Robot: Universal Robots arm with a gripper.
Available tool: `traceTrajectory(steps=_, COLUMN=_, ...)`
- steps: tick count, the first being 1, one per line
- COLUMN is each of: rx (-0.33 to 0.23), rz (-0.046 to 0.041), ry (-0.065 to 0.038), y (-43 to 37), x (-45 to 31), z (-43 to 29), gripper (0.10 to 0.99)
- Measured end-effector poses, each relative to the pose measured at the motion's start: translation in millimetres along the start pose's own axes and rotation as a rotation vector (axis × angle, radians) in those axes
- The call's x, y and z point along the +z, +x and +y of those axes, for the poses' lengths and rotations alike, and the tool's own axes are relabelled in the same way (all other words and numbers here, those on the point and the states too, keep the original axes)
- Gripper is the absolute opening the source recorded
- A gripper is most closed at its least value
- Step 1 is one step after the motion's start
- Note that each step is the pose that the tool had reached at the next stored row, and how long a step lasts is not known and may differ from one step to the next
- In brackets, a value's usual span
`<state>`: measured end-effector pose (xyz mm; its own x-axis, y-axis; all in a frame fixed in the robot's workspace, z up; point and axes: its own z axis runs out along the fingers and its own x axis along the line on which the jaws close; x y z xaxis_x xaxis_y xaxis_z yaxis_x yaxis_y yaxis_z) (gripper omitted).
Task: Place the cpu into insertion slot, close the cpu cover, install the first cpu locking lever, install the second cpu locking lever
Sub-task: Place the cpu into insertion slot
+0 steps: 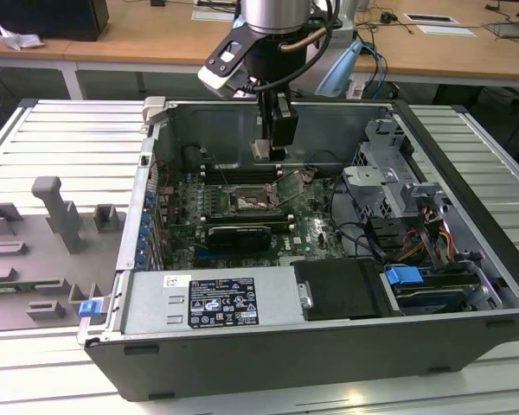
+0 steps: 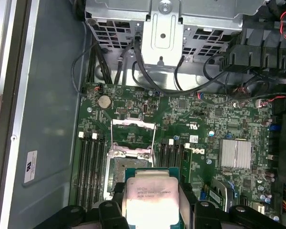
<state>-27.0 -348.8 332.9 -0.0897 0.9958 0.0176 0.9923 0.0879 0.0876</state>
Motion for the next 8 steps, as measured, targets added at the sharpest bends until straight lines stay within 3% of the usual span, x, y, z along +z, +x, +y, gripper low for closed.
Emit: traceTrajectory(steps=8, rx=0.0, rz=0.0, ry=0.0, y=-0.1, x=3.1, z=-0.3, gripper=0.529)
